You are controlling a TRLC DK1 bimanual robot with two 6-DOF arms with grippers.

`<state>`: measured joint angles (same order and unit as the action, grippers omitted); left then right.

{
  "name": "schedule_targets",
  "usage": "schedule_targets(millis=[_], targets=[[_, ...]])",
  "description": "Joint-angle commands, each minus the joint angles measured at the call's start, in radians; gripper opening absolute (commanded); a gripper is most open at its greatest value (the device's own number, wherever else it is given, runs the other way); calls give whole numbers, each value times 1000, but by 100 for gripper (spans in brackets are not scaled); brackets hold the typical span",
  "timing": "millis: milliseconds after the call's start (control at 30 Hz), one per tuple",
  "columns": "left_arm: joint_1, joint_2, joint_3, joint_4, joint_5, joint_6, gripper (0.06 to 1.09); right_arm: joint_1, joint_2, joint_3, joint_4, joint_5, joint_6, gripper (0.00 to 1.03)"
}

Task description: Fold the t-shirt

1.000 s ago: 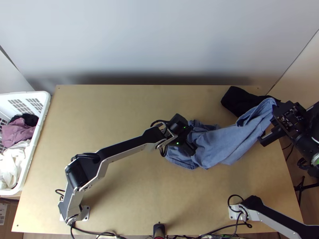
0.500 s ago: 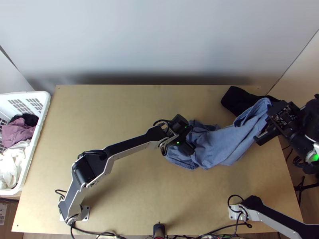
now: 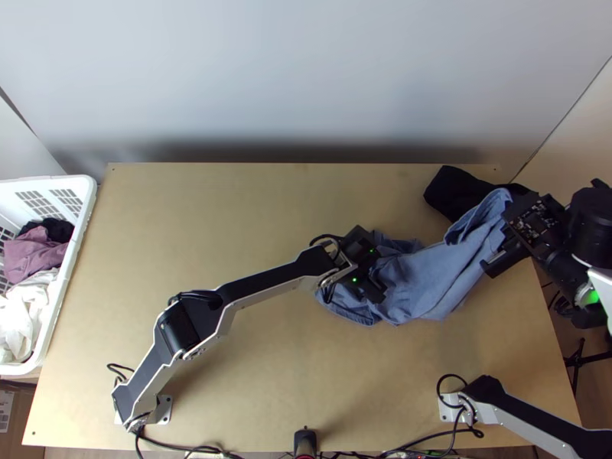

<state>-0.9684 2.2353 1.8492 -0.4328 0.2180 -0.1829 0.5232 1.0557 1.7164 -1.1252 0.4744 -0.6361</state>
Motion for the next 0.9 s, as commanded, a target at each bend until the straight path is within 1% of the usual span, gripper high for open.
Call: schedule_targets(millis=[0, 100, 167, 300, 333, 400, 600, 733, 867], targets=[[0, 10, 15, -14, 26, 13, 40, 1, 1, -24, 13, 1, -2, 3], [7, -20, 13, -34, 27, 23, 23, 1, 3, -26, 18, 1, -7, 3], [13, -54, 10, -63, 27, 49, 15, 1, 4, -26, 22, 1, -10, 3], [36, -189, -65, -73, 24, 83, 14, -3, 3, -26, 25, 3, -14, 3], [45, -230, -88, -72, 23, 97, 11, -6, 3, -24, 25, 3, -14, 3], [66, -319, -136, -73, 17, 123, 10, -17, 3, -20, 25, 3, -14, 3], [194, -537, -212, -124, 14, 145, 9, -34, 15, 18, 41, 1, -13, 3], [293, -640, -220, -198, 15, 158, 9, -38, 61, 114, 45, 1, -13, 3], [382, -743, -220, -258, 15, 178, 9, -22, 150, 284, 45, 1, -24, 3]])
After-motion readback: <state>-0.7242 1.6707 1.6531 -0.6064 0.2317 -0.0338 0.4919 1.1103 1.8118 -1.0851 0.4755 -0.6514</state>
